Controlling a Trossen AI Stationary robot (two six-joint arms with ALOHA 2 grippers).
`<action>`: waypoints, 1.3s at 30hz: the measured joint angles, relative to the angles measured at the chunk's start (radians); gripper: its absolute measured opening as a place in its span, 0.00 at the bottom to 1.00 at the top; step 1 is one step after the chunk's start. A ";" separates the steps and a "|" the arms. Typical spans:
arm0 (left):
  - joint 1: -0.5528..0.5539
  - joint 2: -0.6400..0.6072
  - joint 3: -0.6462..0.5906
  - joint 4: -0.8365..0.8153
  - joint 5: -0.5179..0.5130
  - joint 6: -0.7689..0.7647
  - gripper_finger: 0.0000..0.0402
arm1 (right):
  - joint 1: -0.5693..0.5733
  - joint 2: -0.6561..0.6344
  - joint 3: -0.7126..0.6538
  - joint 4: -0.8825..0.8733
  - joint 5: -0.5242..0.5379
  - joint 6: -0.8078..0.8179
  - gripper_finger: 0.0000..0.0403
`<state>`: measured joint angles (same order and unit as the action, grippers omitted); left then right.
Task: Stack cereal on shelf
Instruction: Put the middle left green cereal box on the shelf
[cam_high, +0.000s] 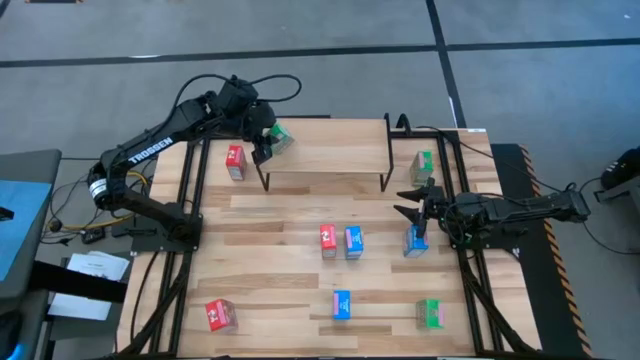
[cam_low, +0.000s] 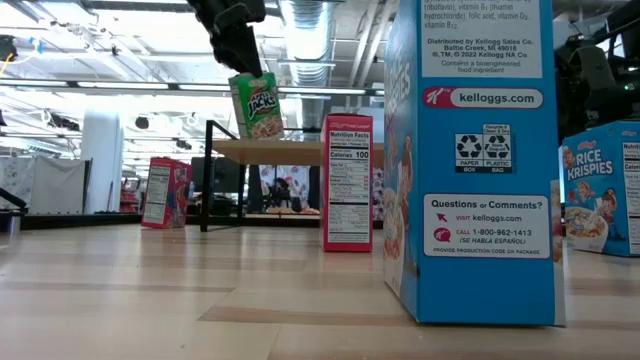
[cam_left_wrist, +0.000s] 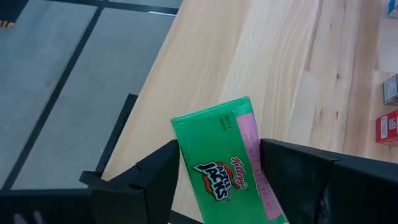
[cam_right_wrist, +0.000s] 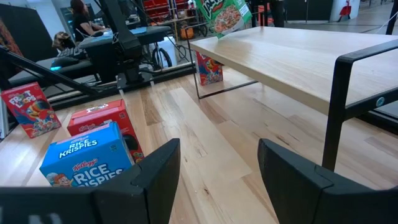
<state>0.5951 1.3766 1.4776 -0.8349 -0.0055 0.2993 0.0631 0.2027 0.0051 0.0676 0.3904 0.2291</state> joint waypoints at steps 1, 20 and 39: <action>0.000 0.000 0.000 0.001 0.000 -0.006 0.55 | 0.000 0.000 0.000 0.000 0.000 0.000 0.59; 0.000 0.000 0.000 0.042 -0.082 -0.018 0.56 | 0.000 0.000 0.000 0.000 0.000 0.000 0.59; -0.086 -0.001 0.091 0.040 -0.070 -0.286 0.56 | 0.000 0.000 0.000 0.000 0.000 0.000 0.59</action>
<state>0.5089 1.3758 1.5689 -0.7948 -0.0758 0.0137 0.0631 0.2028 0.0048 0.0677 0.3904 0.2290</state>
